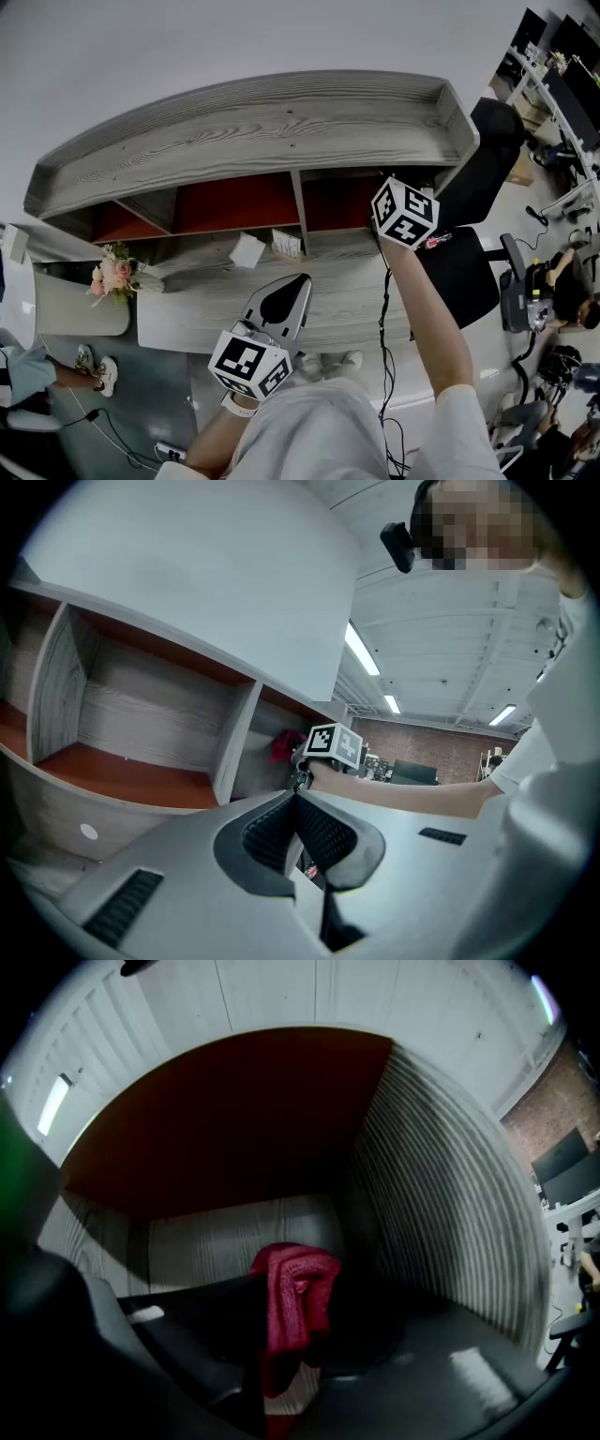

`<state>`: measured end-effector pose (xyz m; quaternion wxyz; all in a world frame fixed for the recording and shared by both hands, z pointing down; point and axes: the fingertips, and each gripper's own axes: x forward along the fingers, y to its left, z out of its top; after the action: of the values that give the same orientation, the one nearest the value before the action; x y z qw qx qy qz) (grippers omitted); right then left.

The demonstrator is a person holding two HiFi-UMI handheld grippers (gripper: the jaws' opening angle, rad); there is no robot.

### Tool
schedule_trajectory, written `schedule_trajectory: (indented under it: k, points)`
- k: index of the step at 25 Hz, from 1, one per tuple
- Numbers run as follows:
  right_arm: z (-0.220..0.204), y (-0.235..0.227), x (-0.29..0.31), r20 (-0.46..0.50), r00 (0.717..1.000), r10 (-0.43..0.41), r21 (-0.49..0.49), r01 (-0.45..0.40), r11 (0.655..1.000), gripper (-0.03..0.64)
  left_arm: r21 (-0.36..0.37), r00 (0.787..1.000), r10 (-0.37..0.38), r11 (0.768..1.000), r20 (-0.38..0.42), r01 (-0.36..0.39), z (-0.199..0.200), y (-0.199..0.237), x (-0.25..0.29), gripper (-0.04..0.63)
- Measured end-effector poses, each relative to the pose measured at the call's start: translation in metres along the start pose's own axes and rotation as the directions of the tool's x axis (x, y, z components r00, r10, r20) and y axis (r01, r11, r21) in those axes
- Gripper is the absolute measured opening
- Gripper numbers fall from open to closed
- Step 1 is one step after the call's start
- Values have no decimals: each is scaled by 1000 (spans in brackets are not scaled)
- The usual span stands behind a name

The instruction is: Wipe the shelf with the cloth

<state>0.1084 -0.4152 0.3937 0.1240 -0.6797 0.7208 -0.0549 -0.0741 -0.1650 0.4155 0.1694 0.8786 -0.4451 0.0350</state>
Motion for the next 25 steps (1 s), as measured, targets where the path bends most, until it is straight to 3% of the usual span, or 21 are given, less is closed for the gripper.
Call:
schedule_trajectory:
  k: [10,17,25]
  points:
    - [-52,-19,0,-168,978,-124,-84,111,990,126,-9,1000,29,1000,-1,-29,-4,13,-13,6]
    - [-87,-29,1,-312,930,-193,-170,146,975,126,-21,1000,25,999,-4,-25,-9,13,-13,6]
    - [-126,-33,2,-497,838,-225,-282,89,955,126,-36,1000,30,999,-2,-30,-10,17,-15,6]
